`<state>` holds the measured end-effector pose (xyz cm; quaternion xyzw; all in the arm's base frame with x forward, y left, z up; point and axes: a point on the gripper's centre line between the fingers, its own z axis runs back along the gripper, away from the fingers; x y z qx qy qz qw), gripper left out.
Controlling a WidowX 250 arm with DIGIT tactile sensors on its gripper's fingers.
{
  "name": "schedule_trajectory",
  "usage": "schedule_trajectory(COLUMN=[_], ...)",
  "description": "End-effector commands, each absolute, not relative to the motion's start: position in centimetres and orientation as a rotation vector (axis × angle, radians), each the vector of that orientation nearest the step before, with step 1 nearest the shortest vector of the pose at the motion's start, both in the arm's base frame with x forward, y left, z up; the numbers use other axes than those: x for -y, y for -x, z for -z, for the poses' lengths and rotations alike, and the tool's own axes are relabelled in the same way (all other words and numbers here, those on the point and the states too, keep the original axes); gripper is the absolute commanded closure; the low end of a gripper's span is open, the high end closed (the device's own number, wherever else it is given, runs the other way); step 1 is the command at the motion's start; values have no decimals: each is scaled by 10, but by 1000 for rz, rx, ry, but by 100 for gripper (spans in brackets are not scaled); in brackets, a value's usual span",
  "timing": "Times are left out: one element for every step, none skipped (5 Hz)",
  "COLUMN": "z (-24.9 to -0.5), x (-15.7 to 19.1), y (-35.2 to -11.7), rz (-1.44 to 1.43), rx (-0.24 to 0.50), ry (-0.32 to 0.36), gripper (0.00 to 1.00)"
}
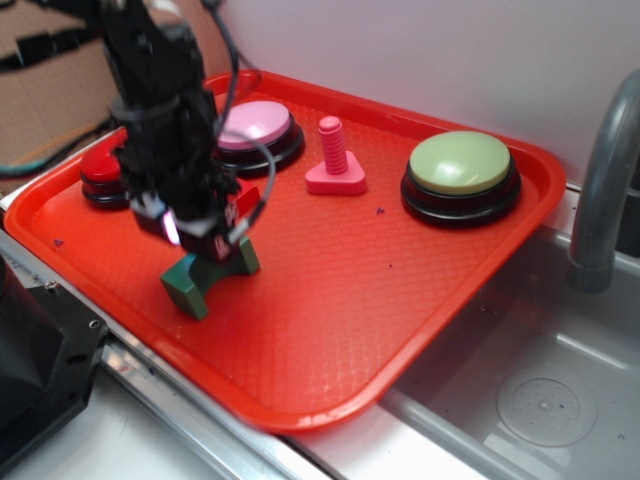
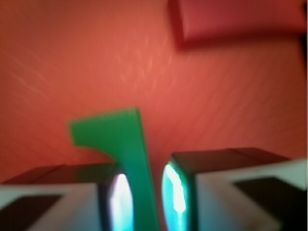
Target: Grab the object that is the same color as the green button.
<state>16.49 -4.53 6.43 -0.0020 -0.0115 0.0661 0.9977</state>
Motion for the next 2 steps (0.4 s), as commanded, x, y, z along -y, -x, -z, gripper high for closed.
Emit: schedule_trajectory(z=[-149, -126], x=[49, 44], y=[-177, -179], rz=[-57, 4], rx=[101, 64], ry=[27, 40], gripper=[100, 0])
